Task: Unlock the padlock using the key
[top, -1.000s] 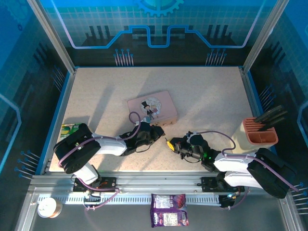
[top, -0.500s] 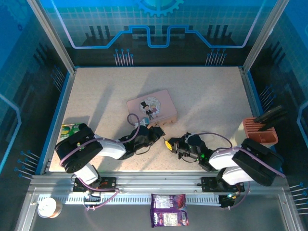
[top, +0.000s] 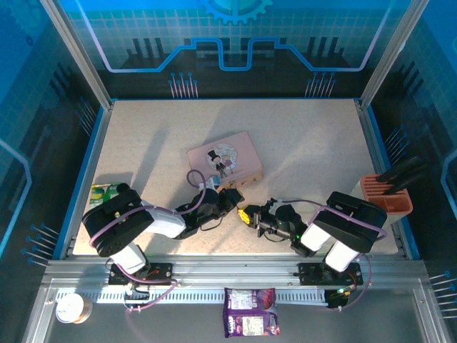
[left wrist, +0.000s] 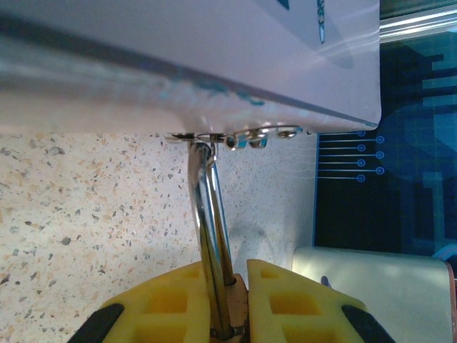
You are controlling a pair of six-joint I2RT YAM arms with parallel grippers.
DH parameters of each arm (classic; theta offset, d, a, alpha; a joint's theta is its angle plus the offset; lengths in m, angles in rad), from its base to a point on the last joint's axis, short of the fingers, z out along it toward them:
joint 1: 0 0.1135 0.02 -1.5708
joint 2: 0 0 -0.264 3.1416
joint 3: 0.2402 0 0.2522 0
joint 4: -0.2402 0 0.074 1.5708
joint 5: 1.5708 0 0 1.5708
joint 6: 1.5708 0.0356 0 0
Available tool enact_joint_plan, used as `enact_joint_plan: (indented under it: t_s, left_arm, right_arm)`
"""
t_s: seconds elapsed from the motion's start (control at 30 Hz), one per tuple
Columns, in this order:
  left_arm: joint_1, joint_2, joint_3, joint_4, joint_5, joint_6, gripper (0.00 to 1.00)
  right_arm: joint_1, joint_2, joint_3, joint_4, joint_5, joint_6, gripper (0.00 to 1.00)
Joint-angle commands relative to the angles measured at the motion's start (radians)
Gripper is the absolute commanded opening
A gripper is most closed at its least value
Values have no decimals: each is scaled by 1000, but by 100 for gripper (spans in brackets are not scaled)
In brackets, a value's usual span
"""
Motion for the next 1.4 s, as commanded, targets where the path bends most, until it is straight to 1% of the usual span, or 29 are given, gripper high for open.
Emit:
enact_joint_plan:
  t_s: [0.0,0.3,0.5,0.93,1.07,1.37]
  left_arm:
    - [14,-14,-17,150,-17,-51,0]
    - [27,-22,-33,166,-14,-52,0]
    - [27,-38,-42,155,-22,-52,0]
    - [39,-48,-46,158,-16,-68,0]
    - [36,-47,-39,157,-9,-63,0]
    - [24,-58,-48,156,-20,-70,0]
  right_arm:
    - [-11,-56,-18,9,17,-8,0]
    - [-16,-73,-26,-5,14,-19,0]
    - [-15,-44,-40,55,37,-18,0]
    - [-10,-117,-52,-11,37,-34,0]
    - [-11,-169,-48,-73,36,-50,0]
    - [-18,-324,-31,-295,43,-88,0]
